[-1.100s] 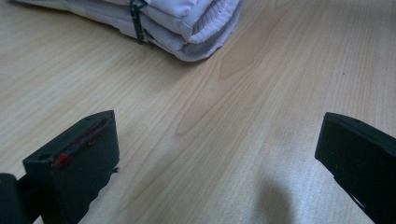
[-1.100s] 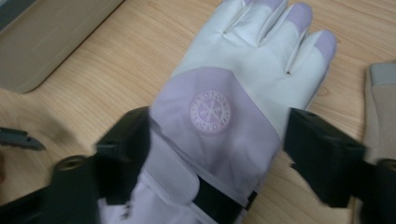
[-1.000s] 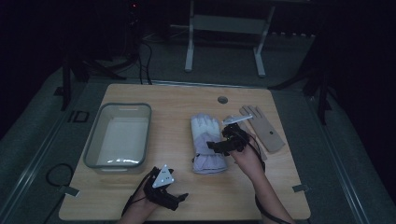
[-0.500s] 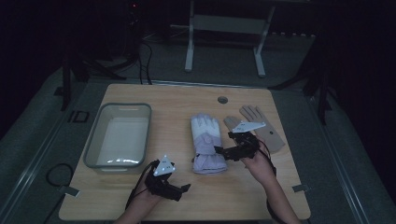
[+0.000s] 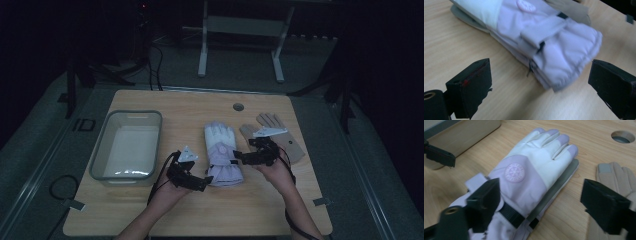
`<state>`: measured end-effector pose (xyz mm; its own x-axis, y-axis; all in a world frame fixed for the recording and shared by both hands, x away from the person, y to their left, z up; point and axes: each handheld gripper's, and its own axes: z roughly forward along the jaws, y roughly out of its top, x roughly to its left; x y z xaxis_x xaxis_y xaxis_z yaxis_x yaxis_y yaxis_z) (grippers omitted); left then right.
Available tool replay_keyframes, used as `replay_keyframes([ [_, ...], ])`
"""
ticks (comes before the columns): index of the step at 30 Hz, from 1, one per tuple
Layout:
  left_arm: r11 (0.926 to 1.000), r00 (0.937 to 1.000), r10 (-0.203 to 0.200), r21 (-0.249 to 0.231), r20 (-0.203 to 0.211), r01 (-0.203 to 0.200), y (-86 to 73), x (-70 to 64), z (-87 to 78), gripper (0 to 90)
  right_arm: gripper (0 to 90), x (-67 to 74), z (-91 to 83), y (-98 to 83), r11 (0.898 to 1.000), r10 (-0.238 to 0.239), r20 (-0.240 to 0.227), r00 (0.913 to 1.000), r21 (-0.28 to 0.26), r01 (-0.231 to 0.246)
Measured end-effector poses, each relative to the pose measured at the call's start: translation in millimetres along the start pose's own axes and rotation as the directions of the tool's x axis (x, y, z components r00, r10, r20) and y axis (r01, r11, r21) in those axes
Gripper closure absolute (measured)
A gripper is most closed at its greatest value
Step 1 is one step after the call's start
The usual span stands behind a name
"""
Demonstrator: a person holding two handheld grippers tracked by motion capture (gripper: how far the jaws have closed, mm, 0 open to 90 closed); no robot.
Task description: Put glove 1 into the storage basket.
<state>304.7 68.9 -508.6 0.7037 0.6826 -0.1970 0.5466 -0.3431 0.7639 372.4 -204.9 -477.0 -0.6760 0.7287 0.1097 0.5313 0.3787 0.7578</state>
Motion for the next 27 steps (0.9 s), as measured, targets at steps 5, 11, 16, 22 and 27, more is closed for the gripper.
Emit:
replay_keyframes([
  [5, 0.9992, 0.9991, -0.031, 0.024, -0.029, 0.032, 11.6, -1.0, 15.2, 15.0, 22.1, -6.1, 12.7, 2.9, 0.999, 0.040, -0.038, 0.9985, -0.011, -0.041],
  [11, 0.9904, 0.9935, -0.111, 0.080, -0.029, 0.112, 4.2, 3.5, 36.7, 20.6, 23.1, -11.8, 32.4, -3.1, 0.995, 0.099, -0.048, 0.9939, 0.024, -0.098],
  [16, 0.9801, 0.9857, -0.169, 0.105, -0.006, 0.168, -5.6, 8.0, 45.3, 22.1, 27.6, -17.2, 47.8, -19.4, 0.984, 0.157, -0.061, 0.9857, 0.088, -0.152],
  [22, 0.9698, 0.9764, -0.207, 0.146, 0.064, 0.196, -10.7, 15.8, 56.1, 27.9, 45.9, -27.2, 58.1, -32.8, 0.947, 0.300, -0.160, 0.9404, 0.167, -0.274],
  [27, 0.9669, 0.9646, -0.222, 0.160, 0.143, 0.199, -11.6, 21.3, 59.5, 42.1, 48.2, -31.8, 62.3, -35.9, 0.931, 0.344, -0.193, 0.9188, 0.198, -0.307],
])
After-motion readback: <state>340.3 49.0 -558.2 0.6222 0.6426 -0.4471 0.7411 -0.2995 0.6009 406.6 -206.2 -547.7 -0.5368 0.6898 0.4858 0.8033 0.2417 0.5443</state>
